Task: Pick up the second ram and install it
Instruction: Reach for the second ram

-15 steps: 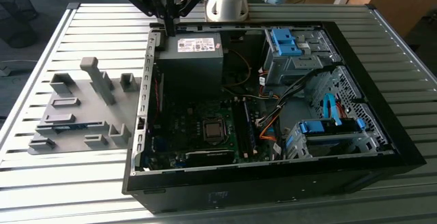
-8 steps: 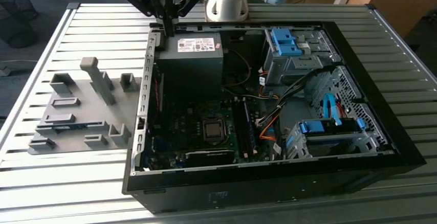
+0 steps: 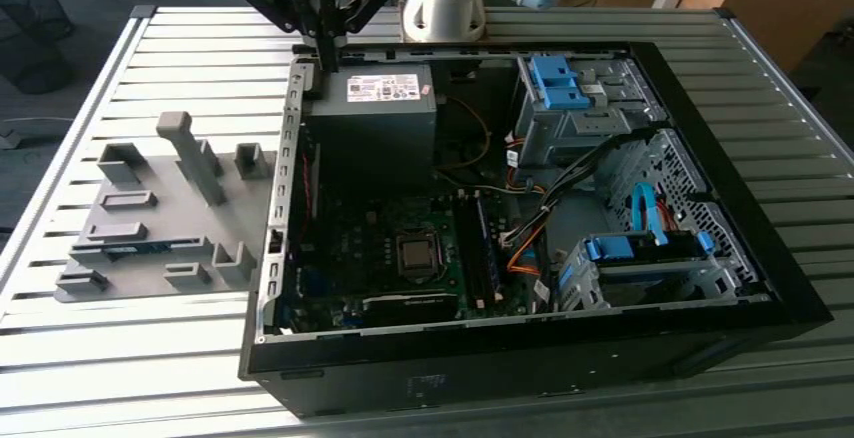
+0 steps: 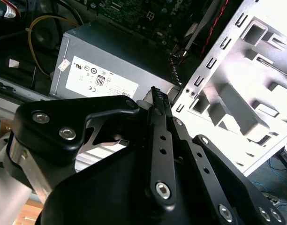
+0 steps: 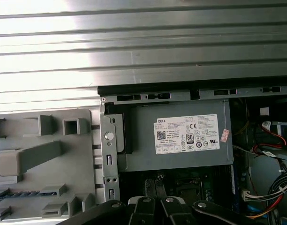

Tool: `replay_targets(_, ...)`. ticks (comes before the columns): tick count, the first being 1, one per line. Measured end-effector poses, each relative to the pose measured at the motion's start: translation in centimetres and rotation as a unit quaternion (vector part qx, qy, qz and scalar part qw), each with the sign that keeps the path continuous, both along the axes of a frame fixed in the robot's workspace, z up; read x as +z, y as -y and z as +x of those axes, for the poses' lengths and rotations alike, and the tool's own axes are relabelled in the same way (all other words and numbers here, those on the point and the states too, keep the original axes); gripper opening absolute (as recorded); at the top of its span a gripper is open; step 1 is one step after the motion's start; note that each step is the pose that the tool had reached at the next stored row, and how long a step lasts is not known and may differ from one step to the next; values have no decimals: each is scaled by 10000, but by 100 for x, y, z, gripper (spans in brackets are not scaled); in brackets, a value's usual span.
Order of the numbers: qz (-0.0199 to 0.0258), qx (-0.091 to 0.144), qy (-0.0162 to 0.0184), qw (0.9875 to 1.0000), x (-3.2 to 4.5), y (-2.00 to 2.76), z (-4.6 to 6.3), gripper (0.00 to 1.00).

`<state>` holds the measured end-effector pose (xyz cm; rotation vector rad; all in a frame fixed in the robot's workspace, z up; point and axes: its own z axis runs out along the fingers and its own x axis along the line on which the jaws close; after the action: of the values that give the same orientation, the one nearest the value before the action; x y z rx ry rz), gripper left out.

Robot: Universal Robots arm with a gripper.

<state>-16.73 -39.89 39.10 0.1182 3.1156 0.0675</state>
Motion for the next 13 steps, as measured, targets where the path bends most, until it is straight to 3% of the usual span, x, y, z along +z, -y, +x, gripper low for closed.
replay_targets(13,0,0,-2,10000,-3,0,-31,11)
